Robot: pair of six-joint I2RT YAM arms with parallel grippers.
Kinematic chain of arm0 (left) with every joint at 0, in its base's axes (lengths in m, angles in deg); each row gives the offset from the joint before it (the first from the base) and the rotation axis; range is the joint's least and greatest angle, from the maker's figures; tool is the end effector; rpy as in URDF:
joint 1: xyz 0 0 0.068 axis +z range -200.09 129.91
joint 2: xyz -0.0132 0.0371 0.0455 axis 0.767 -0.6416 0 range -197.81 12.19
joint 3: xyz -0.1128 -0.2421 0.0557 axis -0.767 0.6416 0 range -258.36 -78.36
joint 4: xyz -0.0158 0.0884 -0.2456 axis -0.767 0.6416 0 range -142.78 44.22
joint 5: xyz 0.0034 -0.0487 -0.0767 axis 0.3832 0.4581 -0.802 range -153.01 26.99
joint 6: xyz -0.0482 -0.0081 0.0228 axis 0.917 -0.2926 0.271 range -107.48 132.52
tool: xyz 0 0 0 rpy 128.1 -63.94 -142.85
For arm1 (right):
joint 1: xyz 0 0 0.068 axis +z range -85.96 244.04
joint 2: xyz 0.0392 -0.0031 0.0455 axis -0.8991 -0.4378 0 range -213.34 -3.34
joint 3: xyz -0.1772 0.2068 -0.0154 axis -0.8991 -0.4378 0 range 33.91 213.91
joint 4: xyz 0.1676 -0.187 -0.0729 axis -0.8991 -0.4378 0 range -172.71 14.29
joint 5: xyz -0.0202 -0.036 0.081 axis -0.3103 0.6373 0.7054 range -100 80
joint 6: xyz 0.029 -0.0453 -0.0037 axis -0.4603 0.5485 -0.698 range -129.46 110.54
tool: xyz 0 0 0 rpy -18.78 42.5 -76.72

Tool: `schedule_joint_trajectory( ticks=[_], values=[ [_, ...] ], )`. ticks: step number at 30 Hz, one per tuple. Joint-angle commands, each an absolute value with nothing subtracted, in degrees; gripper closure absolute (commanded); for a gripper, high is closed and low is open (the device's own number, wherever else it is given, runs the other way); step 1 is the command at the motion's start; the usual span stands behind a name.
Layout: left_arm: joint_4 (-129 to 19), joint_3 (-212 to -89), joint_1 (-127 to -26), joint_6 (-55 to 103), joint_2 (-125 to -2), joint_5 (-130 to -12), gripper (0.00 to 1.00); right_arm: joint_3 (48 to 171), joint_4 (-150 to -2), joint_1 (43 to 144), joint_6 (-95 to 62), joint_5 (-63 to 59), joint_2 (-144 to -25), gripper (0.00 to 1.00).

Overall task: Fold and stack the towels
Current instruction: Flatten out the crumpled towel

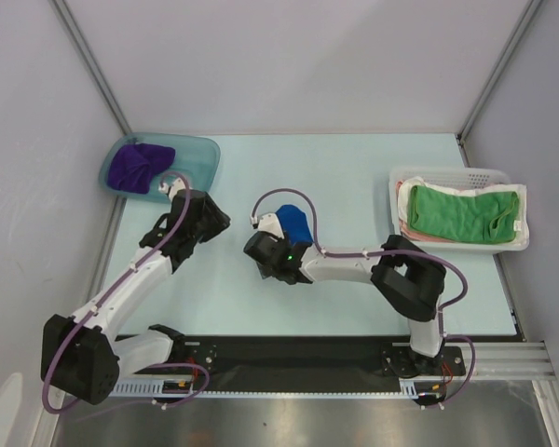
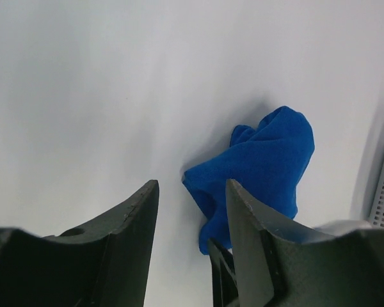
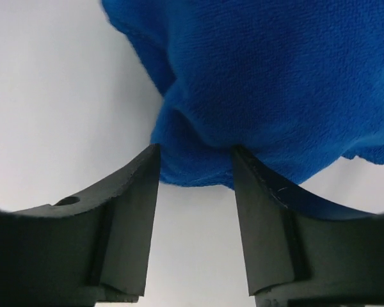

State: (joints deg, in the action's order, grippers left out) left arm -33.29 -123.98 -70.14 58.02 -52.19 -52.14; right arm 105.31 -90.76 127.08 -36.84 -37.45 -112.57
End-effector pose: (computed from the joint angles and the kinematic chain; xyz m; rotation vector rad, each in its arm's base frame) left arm 0.2304 -0.0768 0.2621 -0.5979 2.1755 -0.4117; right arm 0.1963 0.3500 0.1757 -0.5372 2.3005 0.1559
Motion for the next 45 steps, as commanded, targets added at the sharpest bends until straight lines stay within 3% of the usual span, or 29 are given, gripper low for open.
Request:
schedule_joint_trajectory(
  ticks=[1,2,3,6,8,20,26,33,42,45],
  values=[
    [-34.76,-123.27,-69.51,57.96,-51.97,-54.92,0.49,107.56,-92.57,126.97,-37.85,-43.13,-115.22,0.48],
    [-35.37,-123.09,-69.51,57.87,-52.23,-55.36,0.49,107.65,-93.37,126.71,-38.11,-44.01,-115.49,0.54],
    [-35.64,-123.09,-69.51,57.96,-53.1,-56.24,0.49,107.56,-94.07,126.27,-38.2,-45.41,-115.14,0.67],
    [-37.48,-122.83,-69.51,57.52,-55.03,-58.43,0.5,105.46,-94.96,124.34,-38.11,-46.47,-112.6,0.84],
    [-39.49,-122.48,-69.6,57.0,-56.27,-60.28,0.5,103.19,-95.31,123.45,-37.68,-47.0,-108.3,0.89],
    [-50.57,-125.64,-78.29,54.0,-72.96,-72.05,0.49,92.98,-95.84,113.88,-37.15,-34.63,-83.43,0.84],
    [-58.9,-127.22,-81.29,55.58,-77.71,-76.8,0.4,93.42,-97.77,108.34,-35.65,-28.74,-83.94,0.84],
    [-71.67,-126.43,-87.43,58.4,-80.44,-81.74,0.38,90.43,-94.17,105.0,-38.46,-19.68,-85.08,0.89],
    [-75.63,-126.61,-89.9,60.42,-81.68,-80.16,0.42,88.58,-94.96,101.31,-40.57,-20.46,-85.52,0.85],
    [-72.56,-128.36,-89.81,59.63,-81.85,-78.49,0.42,87.18,-95.31,98.85,-40.4,-20.63,-85.17,0.78]
  ],
)
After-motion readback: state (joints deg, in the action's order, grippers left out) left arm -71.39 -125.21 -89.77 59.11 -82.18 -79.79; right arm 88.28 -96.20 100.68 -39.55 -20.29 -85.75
